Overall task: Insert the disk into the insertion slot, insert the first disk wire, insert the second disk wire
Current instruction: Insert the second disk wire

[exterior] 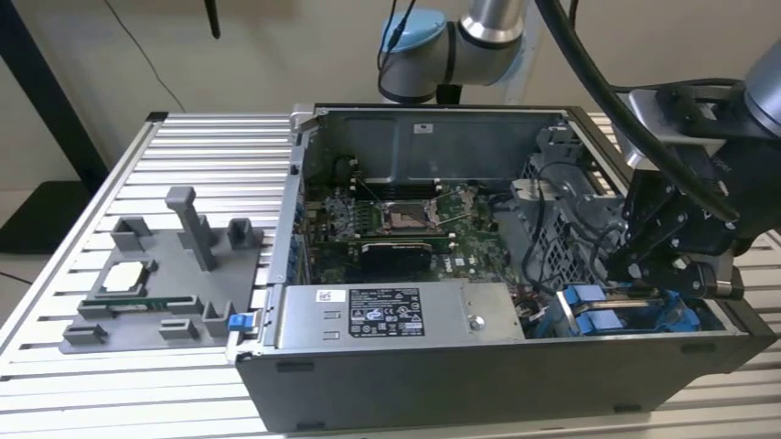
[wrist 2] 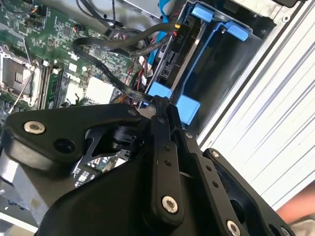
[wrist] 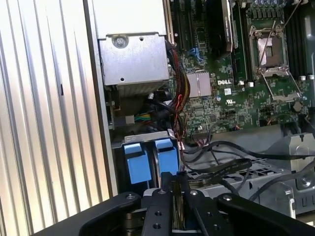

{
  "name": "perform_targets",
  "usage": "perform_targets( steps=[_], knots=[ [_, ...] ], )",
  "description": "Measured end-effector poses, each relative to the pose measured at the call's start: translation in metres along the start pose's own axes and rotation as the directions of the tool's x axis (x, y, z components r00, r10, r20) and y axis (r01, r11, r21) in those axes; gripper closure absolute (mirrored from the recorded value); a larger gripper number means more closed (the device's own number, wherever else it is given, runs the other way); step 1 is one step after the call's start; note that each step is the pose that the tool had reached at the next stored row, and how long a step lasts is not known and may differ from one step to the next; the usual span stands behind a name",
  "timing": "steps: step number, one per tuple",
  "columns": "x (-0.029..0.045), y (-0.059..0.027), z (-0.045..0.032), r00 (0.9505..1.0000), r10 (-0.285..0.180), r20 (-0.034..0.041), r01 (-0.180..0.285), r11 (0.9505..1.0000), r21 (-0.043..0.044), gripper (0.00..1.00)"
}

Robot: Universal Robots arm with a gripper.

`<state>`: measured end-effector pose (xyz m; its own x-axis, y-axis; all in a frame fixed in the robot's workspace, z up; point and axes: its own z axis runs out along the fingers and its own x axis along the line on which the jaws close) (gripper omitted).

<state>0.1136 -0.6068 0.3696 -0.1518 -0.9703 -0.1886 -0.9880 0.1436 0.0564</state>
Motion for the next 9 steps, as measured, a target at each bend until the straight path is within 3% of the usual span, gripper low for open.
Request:
perform_targets(
  steps=[6,9],
  knots=[
    [0.0001,-0.0001,0.0008,1.0,0.0,0.0001,0.0,1.0,0.0,1.0],
    [0.0007,-0.0002,0.0039,1.0,-0.001,-0.0016,0.001,1.0,0.0043,1.0]
  ],
)
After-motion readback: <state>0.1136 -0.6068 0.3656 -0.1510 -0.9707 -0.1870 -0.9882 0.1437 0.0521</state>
